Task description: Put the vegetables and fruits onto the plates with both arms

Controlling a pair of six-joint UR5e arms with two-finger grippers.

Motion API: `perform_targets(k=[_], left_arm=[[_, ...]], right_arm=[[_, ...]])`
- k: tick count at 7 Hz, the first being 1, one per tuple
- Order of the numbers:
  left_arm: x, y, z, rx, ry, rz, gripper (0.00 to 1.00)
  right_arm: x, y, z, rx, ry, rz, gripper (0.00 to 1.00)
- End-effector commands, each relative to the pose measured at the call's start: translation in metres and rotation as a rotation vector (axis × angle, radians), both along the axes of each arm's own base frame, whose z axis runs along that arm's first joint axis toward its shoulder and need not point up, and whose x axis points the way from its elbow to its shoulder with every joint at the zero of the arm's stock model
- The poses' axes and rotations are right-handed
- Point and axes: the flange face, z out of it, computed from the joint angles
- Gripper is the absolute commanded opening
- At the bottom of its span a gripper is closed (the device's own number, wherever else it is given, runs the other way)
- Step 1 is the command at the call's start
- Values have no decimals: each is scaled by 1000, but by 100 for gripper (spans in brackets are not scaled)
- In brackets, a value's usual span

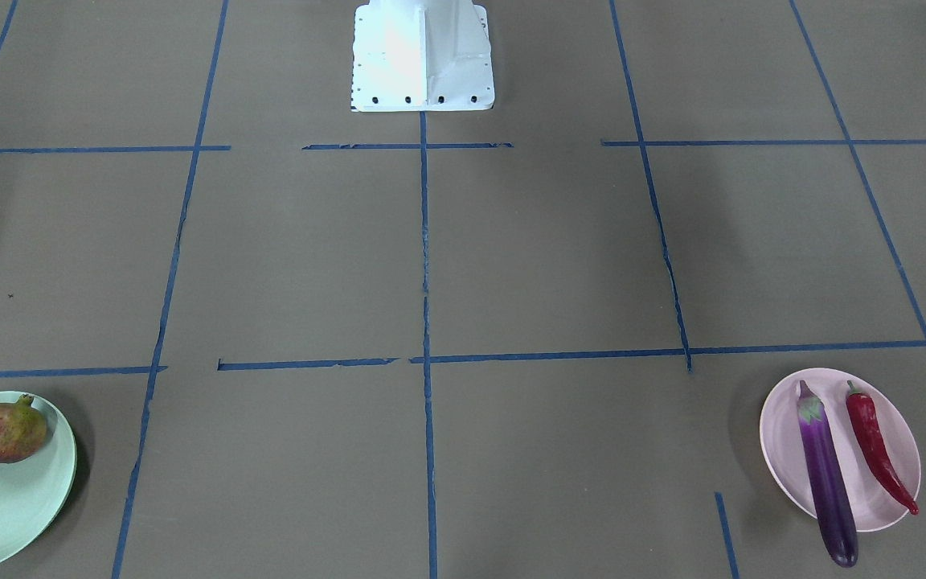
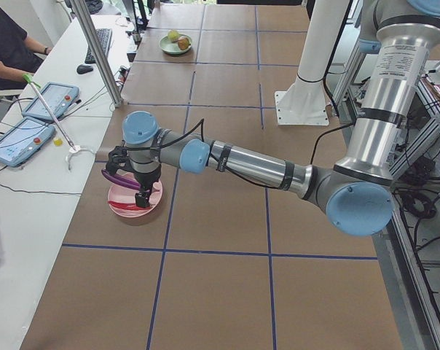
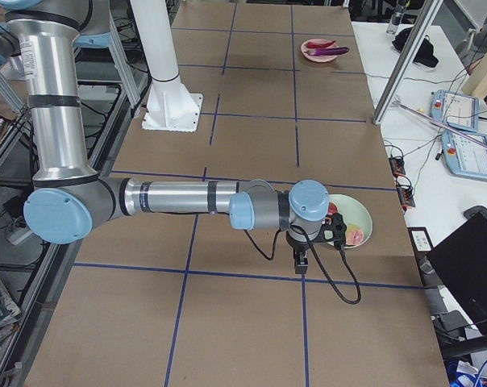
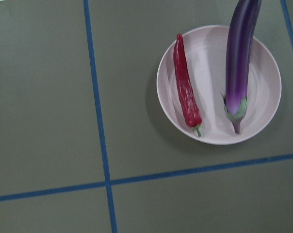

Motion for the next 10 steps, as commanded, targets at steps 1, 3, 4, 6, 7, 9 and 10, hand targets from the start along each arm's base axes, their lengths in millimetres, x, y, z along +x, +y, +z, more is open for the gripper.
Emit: perform_targets(k=[1,3,4,6,7,9,10], left_arm=[[-8,55,49,-86,-9,31,100],[-8,76,67,-127,-15,29,100],[-8,84,69,-138,-7,27,100],[-7,99,93,-176,1,34,100],[-7,100,85,-164,3,31,100],[-4,94,65,-133,-12,30,100],[-4,89,63,-135,-27,27,100]], right_arm=[[1,43,-46,-89,48,-43,100],[-1,73,-26,-111,65,-39,100],[-3,73,-24,-91,63,-42,100],[-5,83,-13,-119,53,-44,100],[-5,89,-8,-130,53,-45,100],[-5,89,-9,-127,47,-44,100],[-5,88,-11,-119,47,-48,100]])
